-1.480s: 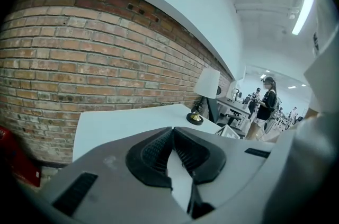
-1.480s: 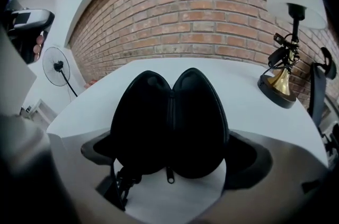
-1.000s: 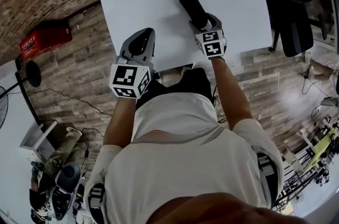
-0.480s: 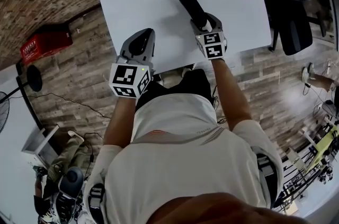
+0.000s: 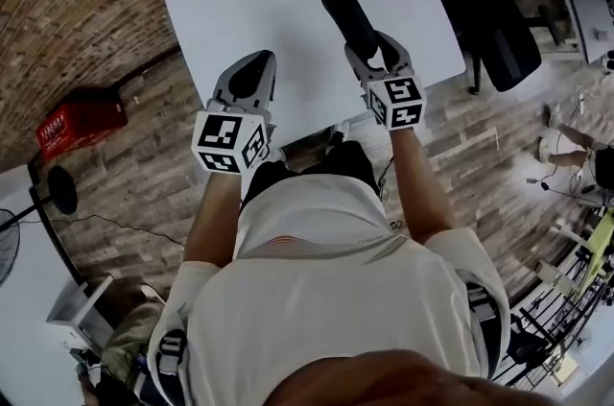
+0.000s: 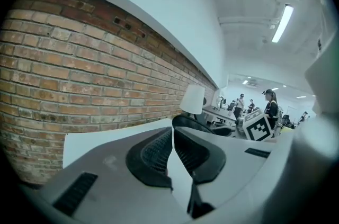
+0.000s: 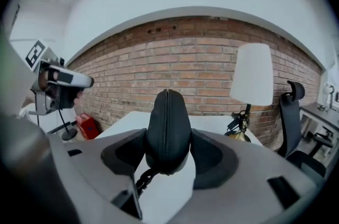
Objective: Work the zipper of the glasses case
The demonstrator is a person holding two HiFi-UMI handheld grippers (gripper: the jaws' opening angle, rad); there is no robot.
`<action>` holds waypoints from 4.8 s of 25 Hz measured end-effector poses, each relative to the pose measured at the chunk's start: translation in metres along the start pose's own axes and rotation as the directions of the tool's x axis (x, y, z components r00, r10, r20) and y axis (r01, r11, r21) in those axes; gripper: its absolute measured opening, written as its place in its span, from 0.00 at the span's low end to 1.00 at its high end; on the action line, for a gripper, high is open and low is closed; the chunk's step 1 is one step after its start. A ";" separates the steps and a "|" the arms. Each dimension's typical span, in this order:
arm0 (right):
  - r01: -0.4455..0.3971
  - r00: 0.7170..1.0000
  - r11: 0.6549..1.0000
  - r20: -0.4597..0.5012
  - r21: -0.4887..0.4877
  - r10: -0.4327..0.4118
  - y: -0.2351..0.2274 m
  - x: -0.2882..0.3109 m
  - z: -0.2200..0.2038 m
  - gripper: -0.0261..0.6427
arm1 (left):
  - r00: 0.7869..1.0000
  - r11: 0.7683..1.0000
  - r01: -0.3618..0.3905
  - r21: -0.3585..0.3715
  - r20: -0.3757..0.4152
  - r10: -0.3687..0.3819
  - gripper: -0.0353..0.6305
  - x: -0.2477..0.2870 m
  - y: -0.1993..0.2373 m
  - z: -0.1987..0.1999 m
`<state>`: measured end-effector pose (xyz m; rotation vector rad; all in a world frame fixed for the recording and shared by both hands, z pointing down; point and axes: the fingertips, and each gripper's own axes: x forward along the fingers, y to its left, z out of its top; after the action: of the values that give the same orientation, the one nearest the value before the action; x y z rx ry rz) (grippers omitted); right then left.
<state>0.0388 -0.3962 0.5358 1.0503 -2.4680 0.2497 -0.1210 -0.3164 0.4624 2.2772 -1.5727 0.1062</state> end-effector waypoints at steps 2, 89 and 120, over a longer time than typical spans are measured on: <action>0.022 0.998 1.000 0.065 0.018 -0.023 -0.001 -0.022 0.026 0.50 | 0.999 0.999 0.040 0.017 0.033 -0.041 0.09 0.001 -0.005 0.014; 0.117 0.929 0.992 0.359 -0.046 -0.093 0.145 -0.155 0.100 0.11 | 0.701 0.705 0.664 -0.252 0.539 -0.468 0.46 -0.058 -0.109 0.146; 0.210 0.954 0.914 0.279 -0.347 -0.114 0.122 -0.172 0.092 0.12 | 0.621 0.615 0.784 -0.082 0.106 -0.777 0.46 -0.062 -0.158 0.076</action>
<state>0.0255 -0.2319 0.3754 1.1657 -2.4855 -0.4202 -0.0105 -0.2382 0.3341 2.6581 -0.4380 -0.2894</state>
